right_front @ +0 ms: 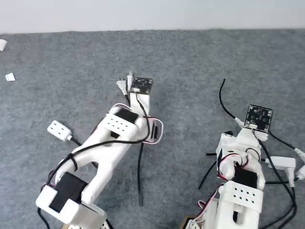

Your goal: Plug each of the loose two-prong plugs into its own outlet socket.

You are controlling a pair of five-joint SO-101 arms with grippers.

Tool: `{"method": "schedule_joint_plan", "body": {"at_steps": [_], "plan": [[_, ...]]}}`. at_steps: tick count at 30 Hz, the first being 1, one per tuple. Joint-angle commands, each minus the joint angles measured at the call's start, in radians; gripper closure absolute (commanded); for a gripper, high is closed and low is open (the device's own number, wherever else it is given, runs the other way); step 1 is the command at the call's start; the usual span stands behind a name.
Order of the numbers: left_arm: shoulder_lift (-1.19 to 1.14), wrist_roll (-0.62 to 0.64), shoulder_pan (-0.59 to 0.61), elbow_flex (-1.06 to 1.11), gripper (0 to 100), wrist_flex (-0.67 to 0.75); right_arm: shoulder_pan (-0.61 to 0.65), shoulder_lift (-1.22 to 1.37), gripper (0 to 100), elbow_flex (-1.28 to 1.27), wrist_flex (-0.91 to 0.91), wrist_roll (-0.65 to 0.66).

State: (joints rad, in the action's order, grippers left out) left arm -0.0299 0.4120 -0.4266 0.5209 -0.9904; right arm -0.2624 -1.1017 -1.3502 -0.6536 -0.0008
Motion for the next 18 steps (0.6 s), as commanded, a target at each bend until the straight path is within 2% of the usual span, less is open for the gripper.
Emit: {"method": "schedule_joint_plan", "body": {"at_steps": [1, 4, 7, 13, 15, 18], "plan": [[0.055, 0.061, -0.072, -0.013, 89, 0.025, 0.004, -0.022, 85.5, 0.011, 0.018, 0.009], [0.058, 0.061, -0.138, -0.013, 87, 0.025, 0.004, -0.024, 85.5, 0.011, 0.018, 0.009], [0.054, 0.060, -0.152, -0.002, 86, 0.052, 0.004, -0.024, 85.4, 0.011, 0.018, 0.009], [0.054, 0.052, -0.025, 0.048, 85, 0.101, 0.004, -0.021, 85.3, 0.011, 0.019, 0.009], [0.054, 0.028, 0.011, 0.053, 80, 0.098, 0.007, -0.021, 85.3, 0.011, 0.021, 0.009], [0.054, 0.015, 0.026, 0.058, 66, 0.098, 0.008, -0.021, 85.4, 0.008, 0.024, 0.037]]}}
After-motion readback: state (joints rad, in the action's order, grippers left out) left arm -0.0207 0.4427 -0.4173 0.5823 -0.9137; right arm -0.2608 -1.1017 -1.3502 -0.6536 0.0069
